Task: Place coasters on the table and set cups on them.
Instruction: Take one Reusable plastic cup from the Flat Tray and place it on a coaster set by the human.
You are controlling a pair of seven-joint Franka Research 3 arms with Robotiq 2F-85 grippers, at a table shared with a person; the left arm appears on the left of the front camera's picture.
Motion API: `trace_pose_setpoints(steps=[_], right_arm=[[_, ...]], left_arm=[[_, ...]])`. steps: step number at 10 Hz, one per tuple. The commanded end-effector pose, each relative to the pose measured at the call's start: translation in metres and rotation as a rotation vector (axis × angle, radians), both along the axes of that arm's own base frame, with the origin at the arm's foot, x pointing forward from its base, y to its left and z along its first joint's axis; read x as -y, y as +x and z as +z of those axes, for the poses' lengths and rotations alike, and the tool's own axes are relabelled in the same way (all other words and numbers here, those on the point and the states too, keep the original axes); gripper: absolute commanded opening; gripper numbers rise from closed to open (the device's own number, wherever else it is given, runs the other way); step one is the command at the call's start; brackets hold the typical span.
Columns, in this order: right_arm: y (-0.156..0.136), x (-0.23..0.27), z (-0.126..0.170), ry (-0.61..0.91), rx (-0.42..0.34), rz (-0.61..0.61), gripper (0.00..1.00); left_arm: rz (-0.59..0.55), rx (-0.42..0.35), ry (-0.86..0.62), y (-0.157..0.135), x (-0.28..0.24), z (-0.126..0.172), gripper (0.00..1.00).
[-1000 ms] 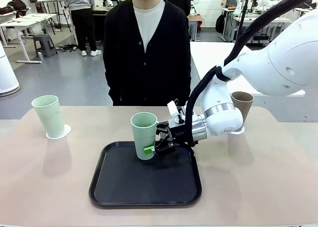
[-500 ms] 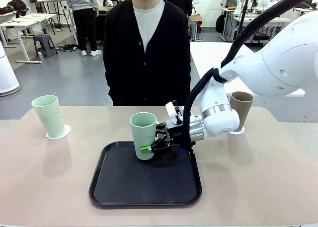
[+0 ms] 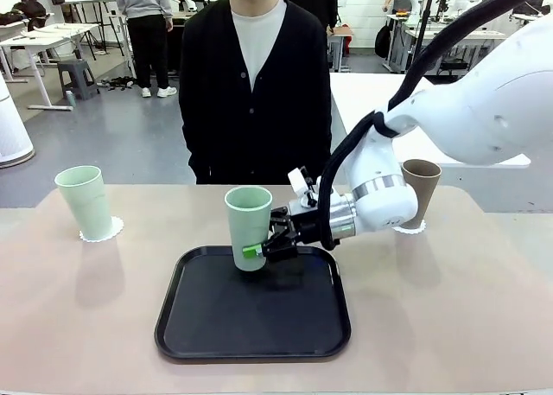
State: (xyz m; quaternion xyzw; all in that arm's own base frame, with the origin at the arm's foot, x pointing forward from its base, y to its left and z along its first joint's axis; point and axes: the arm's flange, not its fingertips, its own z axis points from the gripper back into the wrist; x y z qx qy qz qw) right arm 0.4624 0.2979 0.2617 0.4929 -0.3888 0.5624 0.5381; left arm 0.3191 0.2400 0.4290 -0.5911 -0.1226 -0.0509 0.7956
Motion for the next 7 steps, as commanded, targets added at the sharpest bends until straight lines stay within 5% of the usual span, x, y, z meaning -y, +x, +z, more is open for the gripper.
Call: trace_pose_setpoints(steps=[1,4,7], right_arm=[[-0.013,0.004,0.057,0.02,-0.031,-0.029,0.23],[-0.006,-0.008,0.115,-0.009,-0.055,-0.019,0.23],[-0.001,-0.017,0.122,-0.051,-0.076,-0.025,0.23]], left_arm=[[0.002,0.012,-0.009,-0.002,0.0,0.001,1.0],[0.002,0.012,-0.009,-0.002,0.0,0.001,1.0],[0.002,0.012,-0.009,-0.002,0.0,0.001,1.0]])
